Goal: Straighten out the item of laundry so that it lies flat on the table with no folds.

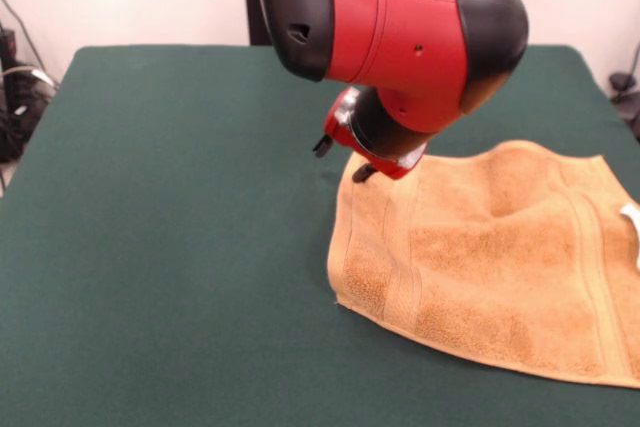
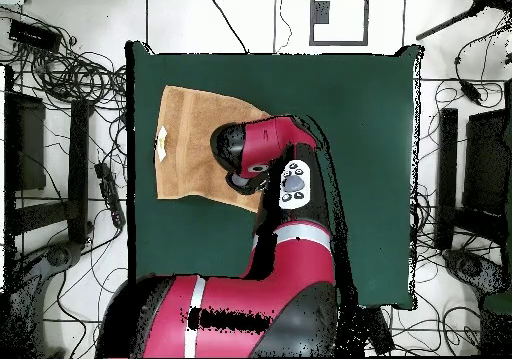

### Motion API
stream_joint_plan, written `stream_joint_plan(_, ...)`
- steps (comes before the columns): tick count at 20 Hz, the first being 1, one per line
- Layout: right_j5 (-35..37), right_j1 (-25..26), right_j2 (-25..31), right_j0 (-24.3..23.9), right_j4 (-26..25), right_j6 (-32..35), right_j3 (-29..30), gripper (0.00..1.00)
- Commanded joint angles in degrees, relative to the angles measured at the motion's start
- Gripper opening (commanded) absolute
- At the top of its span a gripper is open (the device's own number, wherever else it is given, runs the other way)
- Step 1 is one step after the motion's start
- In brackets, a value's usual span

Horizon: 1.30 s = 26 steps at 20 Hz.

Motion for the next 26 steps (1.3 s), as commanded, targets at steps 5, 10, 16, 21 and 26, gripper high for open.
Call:
stream_joint_plan(5,-6.5,10.2,-0.1,0.2,-7.1,-1.9,6.7,1.0)
stream_joint_plan(10,-5.1,10.8,-0.7,0.8,-7.5,-1.8,5.4,1.0)
stream_joint_plan(16,-6.3,11.3,-3.0,1.7,-10.4,-1.6,5.1,1.0)
stream_joint_plan(21,-7.8,11.4,-4.5,1.6,-13.0,-1.7,5.5,1.0)
stream_joint_plan(26,-9.4,11.6,-4.8,0.4,-15.1,-2.7,5.8,1.0)
